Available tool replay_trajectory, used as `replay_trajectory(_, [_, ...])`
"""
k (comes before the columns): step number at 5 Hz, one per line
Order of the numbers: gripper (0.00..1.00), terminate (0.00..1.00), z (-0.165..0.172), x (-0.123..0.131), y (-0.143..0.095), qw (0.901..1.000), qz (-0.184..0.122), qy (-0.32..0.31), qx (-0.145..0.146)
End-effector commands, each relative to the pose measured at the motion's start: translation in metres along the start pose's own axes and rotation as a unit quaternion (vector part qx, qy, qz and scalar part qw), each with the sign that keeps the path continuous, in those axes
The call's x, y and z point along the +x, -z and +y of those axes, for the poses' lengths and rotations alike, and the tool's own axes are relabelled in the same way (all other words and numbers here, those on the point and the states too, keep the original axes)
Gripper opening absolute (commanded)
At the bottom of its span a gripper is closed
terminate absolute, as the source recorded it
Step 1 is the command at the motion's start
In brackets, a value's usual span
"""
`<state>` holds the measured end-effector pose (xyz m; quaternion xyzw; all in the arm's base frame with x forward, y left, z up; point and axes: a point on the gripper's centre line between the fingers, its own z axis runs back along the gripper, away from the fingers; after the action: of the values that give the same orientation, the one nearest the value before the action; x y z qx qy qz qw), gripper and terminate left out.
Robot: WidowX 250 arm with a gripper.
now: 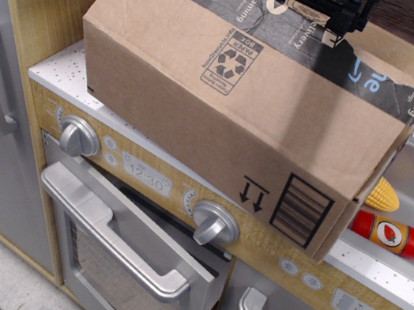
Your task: Open large4fbox flaps
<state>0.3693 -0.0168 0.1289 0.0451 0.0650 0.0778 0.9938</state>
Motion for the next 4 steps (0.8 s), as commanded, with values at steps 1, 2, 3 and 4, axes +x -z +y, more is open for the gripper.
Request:
replay_trajectory(1, [1.0,0.0,0.004,-0.026,-0.056,0.9996,-0.01,-0.015,0.02])
replay_trajectory(2, [1.0,0.0,0.011,-0.036,-0.067,0.9991,-0.003,-0.024,0.035])
replay_trajectory(3, [1.0,0.0,0.022,-0.062,-0.075,0.9974,-0.001,-0.045,0.056])
replay_trajectory(4, [1.0,0.0,0.031,-0.087,-0.067,0.9969,-0.003,-0.063,0.048])
